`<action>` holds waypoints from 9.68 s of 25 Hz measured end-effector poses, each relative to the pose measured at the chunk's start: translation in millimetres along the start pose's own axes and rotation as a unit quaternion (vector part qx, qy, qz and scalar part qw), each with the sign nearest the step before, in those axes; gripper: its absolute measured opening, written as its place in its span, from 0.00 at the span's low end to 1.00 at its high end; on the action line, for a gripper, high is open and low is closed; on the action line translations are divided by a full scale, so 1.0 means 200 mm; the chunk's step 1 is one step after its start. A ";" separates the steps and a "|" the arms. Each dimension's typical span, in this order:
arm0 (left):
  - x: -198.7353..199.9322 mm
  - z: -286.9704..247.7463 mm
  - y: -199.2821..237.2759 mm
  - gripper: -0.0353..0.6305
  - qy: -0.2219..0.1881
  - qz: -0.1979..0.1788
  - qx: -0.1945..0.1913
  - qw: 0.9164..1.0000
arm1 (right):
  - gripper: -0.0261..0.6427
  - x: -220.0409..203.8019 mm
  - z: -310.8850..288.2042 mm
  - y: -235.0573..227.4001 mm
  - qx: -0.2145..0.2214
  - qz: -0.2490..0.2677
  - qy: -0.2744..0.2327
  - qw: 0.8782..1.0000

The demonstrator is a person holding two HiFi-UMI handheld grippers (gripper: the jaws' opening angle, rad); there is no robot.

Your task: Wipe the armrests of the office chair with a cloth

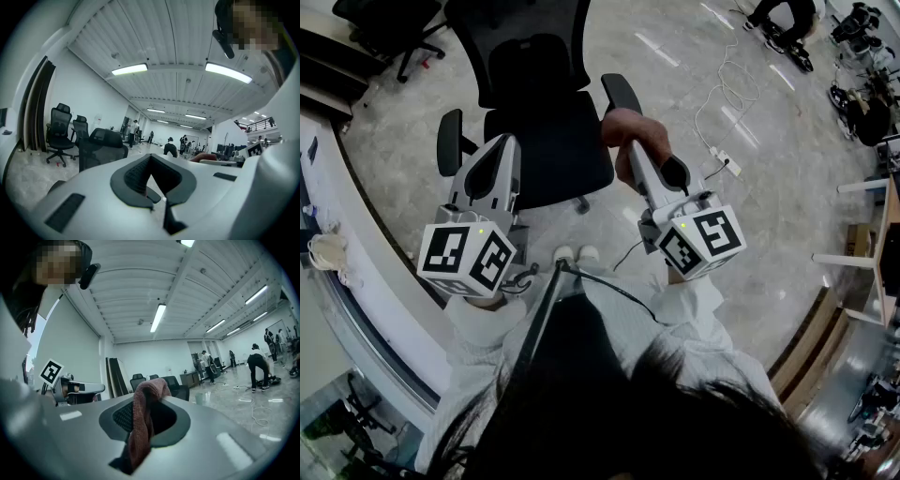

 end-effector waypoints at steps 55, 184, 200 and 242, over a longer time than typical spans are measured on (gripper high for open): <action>-0.10 -1.36 0.66 0.06 0.098 0.030 -0.027 0.994 | 0.11 -0.35 -1.16 -1.03 -0.056 -0.072 0.091 0.992; -0.46 -1.12 0.75 0.06 0.100 0.091 0.146 0.980 | 0.11 -1.68 -1.53 -1.47 0.141 0.033 0.514 0.846; -0.32 -1.28 0.48 0.06 0.070 0.067 0.068 0.993 | 0.11 -1.64 -0.63 -1.15 0.165 -0.029 0.503 0.848; 0.09 0.04 1.17 0.06 -0.079 0.084 0.306 0.945 | 0.11 -0.30 -1.32 -0.25 0.340 -0.102 0.057 0.933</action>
Point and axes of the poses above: the fingertips, and each gripper's own axes: z backward along the fingers, y to its left, x out of its top, the point moved 1 cm from there along z, backward along the fingers, and after that the axes turned 3 degrees about z, right-handed, at the moved point
